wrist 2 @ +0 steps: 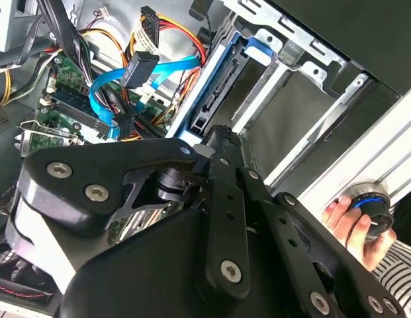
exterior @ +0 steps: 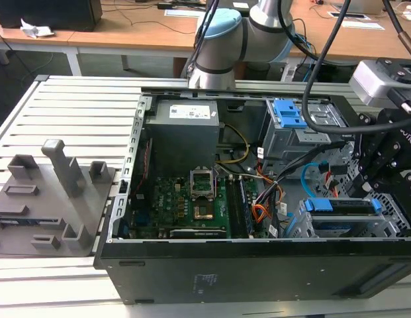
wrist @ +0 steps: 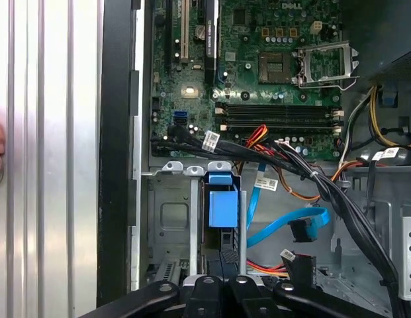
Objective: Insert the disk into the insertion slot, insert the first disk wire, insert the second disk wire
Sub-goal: 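Insert the disk into the insertion slot, then insert the first disk wire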
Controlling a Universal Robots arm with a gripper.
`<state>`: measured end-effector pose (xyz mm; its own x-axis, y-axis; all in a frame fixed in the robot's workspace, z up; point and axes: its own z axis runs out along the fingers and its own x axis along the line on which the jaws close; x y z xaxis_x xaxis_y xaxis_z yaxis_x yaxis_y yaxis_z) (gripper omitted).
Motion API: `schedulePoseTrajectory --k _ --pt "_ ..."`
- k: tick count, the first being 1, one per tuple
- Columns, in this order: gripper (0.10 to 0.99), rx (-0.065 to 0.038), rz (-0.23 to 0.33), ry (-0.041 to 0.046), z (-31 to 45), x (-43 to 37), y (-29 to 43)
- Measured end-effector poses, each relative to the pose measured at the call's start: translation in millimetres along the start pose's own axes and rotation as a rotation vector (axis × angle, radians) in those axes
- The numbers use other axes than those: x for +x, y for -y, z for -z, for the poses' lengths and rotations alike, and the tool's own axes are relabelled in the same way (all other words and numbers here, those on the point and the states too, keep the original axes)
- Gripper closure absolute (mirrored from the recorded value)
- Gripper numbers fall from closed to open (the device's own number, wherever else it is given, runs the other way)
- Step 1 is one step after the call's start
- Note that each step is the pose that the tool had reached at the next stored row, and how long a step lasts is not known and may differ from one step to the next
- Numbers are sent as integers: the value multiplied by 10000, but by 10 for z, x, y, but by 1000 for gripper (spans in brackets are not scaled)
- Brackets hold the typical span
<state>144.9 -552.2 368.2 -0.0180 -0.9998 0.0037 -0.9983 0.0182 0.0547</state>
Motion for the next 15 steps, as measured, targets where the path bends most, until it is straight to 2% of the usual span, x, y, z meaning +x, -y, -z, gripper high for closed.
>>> schedulePoseTrajectory --k 12,15 --pt "973 0 0 0 -3 0 0" --pt "792 0 0 0 -3 0 0"
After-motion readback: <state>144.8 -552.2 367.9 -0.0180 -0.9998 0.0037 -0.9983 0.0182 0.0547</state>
